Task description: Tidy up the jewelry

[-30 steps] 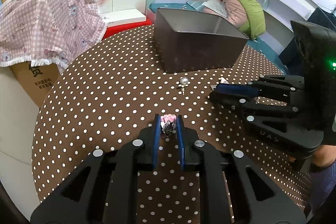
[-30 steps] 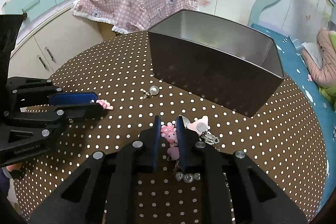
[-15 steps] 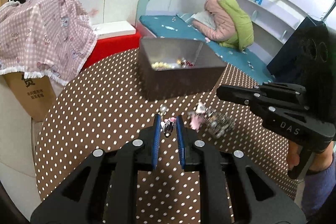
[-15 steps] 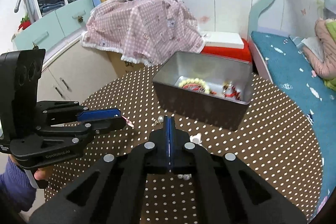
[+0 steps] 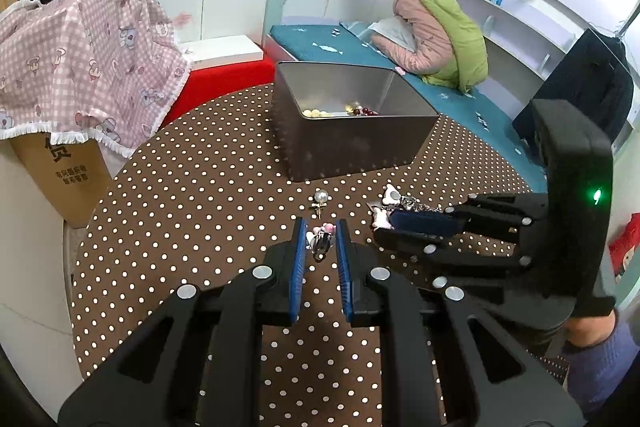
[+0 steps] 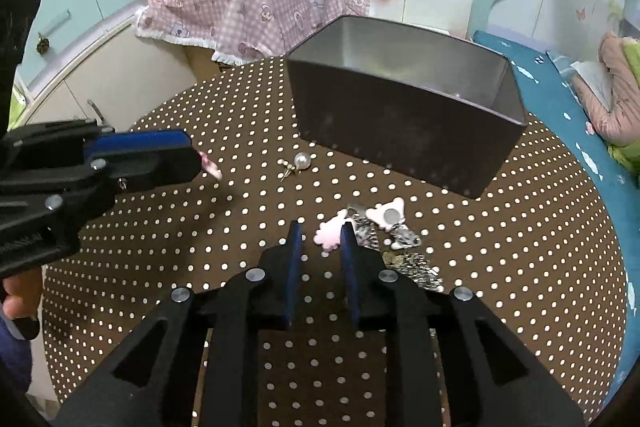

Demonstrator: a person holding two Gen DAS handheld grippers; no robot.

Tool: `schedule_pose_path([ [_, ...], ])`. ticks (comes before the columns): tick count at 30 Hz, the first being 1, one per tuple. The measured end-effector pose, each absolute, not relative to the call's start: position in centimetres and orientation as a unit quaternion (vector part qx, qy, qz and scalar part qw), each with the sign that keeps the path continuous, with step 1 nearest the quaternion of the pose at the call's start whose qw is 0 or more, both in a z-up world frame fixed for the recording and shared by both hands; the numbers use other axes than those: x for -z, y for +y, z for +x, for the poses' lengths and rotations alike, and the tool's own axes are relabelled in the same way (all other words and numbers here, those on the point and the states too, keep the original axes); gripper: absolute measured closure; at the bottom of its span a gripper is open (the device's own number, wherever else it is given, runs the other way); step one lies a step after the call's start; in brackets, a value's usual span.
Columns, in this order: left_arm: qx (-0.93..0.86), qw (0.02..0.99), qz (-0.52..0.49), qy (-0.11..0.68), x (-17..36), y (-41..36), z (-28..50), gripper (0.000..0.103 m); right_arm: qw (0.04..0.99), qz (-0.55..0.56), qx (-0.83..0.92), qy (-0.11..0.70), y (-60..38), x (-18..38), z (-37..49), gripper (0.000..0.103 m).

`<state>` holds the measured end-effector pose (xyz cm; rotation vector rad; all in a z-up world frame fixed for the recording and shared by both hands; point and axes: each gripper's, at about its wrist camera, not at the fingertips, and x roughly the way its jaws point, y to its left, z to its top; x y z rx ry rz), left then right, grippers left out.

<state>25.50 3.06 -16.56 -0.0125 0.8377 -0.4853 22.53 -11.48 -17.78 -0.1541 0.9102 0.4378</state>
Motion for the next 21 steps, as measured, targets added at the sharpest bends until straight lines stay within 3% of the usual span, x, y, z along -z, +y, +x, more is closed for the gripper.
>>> schedule_pose_path([
  [7, 0.236, 0.882, -0.005, 0.408, 17.1, 3.1, 25.7, 0.088, 0.878, -0.078, -0.194, 0.431, -11.2, 18.2, 23.5, 0.081],
  [11, 0.238, 0.880, -0.007, 0.411, 17.4, 3.2, 25.8, 0.088, 0.880, -0.056, -0.191, 0.432, -11.3, 18.3, 23.8, 0.070],
  [21, 0.240, 0.879, -0.006, 0.412, 17.5, 3.3, 25.7, 0.088, 0.888, -0.053, -0.176, 0.423, -11.2, 17.5, 23.6, 0.071],
])
